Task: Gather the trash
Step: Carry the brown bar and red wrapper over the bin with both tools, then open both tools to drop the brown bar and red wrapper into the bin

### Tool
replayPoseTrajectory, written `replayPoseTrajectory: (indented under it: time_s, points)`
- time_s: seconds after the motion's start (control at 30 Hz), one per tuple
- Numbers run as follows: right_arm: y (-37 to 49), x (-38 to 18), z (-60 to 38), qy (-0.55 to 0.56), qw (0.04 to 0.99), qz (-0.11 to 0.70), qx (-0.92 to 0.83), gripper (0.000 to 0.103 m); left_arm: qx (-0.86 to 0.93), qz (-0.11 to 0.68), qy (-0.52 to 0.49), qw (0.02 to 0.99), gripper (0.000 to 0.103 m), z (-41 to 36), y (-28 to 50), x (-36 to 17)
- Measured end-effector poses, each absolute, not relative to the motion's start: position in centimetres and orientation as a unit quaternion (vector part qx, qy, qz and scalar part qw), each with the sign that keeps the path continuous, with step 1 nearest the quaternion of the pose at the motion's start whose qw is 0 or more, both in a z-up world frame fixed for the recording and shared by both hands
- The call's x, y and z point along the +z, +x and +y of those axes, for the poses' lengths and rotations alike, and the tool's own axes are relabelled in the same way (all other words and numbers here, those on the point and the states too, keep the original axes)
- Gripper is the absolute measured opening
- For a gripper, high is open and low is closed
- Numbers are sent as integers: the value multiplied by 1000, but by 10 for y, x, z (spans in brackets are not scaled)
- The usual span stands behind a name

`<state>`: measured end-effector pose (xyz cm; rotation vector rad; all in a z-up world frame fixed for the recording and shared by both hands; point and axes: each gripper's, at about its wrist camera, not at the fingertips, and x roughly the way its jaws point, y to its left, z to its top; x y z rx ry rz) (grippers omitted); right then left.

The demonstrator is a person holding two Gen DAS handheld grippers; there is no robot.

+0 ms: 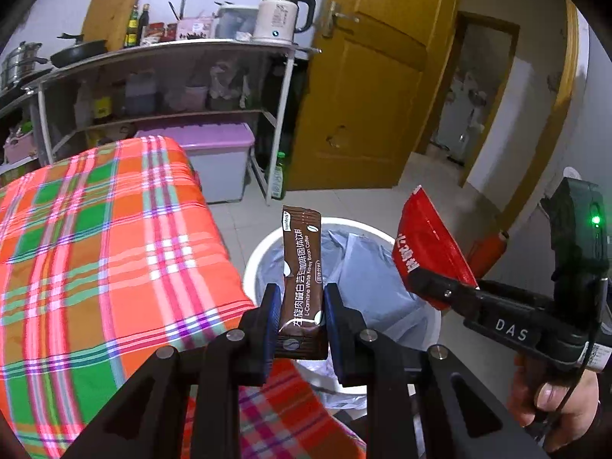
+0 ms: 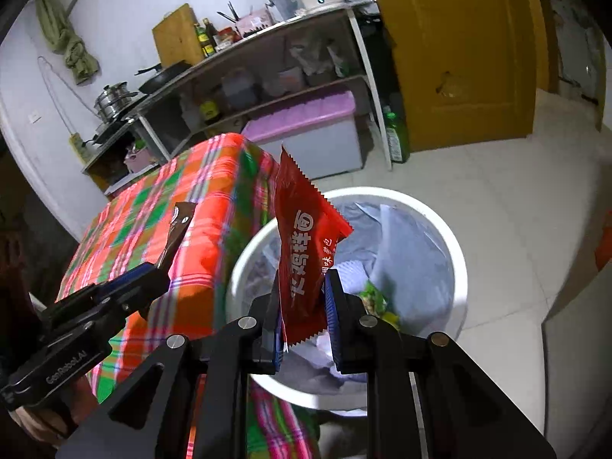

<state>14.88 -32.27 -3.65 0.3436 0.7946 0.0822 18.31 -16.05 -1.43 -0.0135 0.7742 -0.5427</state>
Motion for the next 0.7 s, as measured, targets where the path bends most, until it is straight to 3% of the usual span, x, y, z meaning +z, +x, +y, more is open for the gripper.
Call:
replayPoseTrajectory:
  time_s: [0.53, 0.63, 0.7]
  points:
    - [166, -73, -341, 181, 879, 440, 28, 23, -271, 428, 12, 862, 24, -196, 204, -47]
    - [166, -76, -341, 184, 878, 441, 27, 42, -272, 436, 11, 858, 24, -198, 207, -49]
    - [167, -76, -342, 186, 878, 440, 25, 45, -271, 438, 8, 857, 24, -198, 209, -50]
